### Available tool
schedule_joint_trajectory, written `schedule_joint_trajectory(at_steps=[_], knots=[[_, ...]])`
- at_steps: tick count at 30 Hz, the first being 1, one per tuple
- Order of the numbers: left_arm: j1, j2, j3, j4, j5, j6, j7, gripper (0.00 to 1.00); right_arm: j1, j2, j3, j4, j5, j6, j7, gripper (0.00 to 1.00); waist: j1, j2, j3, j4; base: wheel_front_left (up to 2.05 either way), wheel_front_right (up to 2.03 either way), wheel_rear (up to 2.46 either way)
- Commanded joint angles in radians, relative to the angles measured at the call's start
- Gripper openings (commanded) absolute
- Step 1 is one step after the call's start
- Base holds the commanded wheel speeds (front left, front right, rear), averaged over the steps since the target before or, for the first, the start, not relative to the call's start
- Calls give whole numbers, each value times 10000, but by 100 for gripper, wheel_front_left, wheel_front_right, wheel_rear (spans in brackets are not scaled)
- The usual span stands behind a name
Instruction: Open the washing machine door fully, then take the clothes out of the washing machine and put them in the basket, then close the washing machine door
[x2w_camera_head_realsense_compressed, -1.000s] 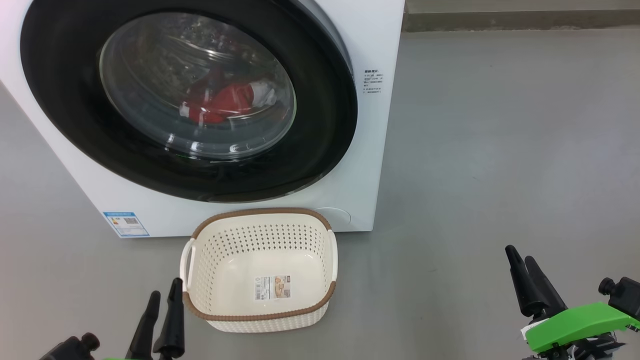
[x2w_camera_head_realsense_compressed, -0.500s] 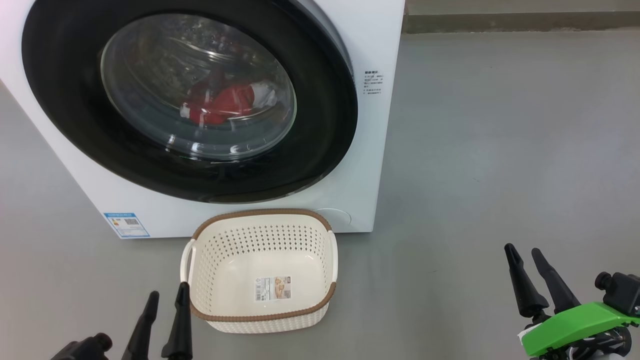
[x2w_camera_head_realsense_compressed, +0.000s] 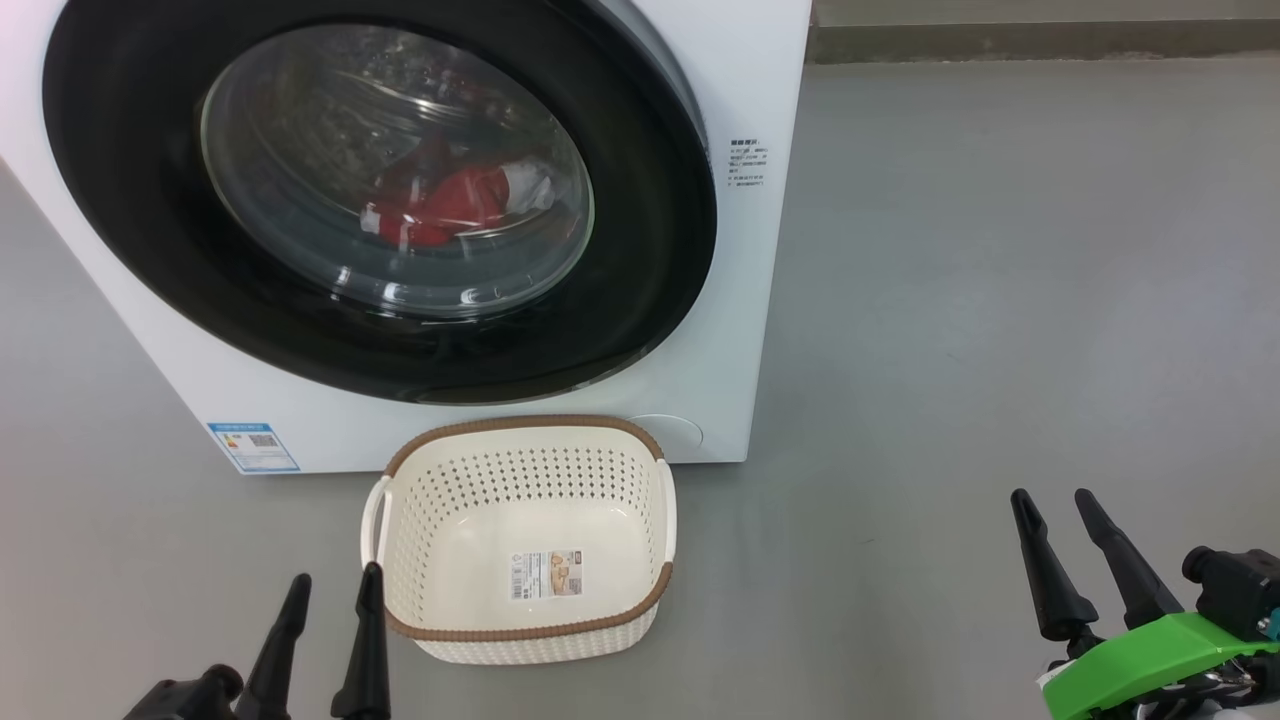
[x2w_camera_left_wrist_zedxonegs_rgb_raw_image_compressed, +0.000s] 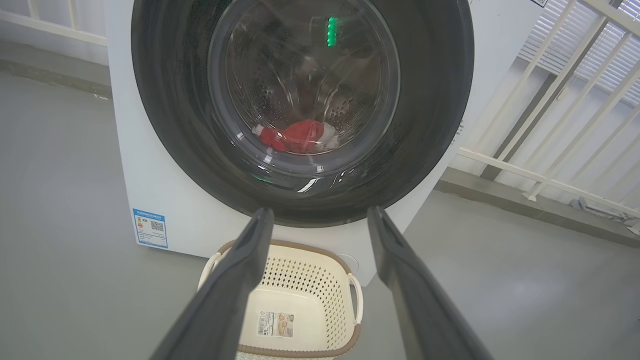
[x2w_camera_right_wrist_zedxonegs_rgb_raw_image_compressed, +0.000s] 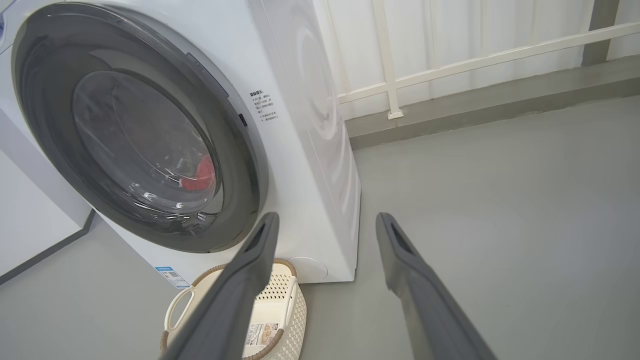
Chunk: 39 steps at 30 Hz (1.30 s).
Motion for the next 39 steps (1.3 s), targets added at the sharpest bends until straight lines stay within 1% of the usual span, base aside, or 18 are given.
schedule_joint_trajectory(at_steps=[1, 5, 26, 39], knots=[[-72, 140, 233, -343, 440, 106, -190, 100, -78, -199, 64, -261, -414, 96, -212, 100, -1, 0, 5, 3, 0, 0, 0], [-43, 147, 234, -384, 991, 123, -338, 100, -19, -211, -15, -256, -953, 102, -359, 100, -1, 0, 5, 9, 0, 0, 0], [104, 177, 332, -256, 2704, 66, -918, 100, 237, -259, -238, -220, -2870, 123, -935, 100, -1, 0, -27, -17, 0, 0, 0], [131, 177, 349, 95, 1979, -71, -918, 100, 350, -99, -512, -121, -2659, 123, -935, 100, -1, 0, -41, -24, 0, 0, 0]])
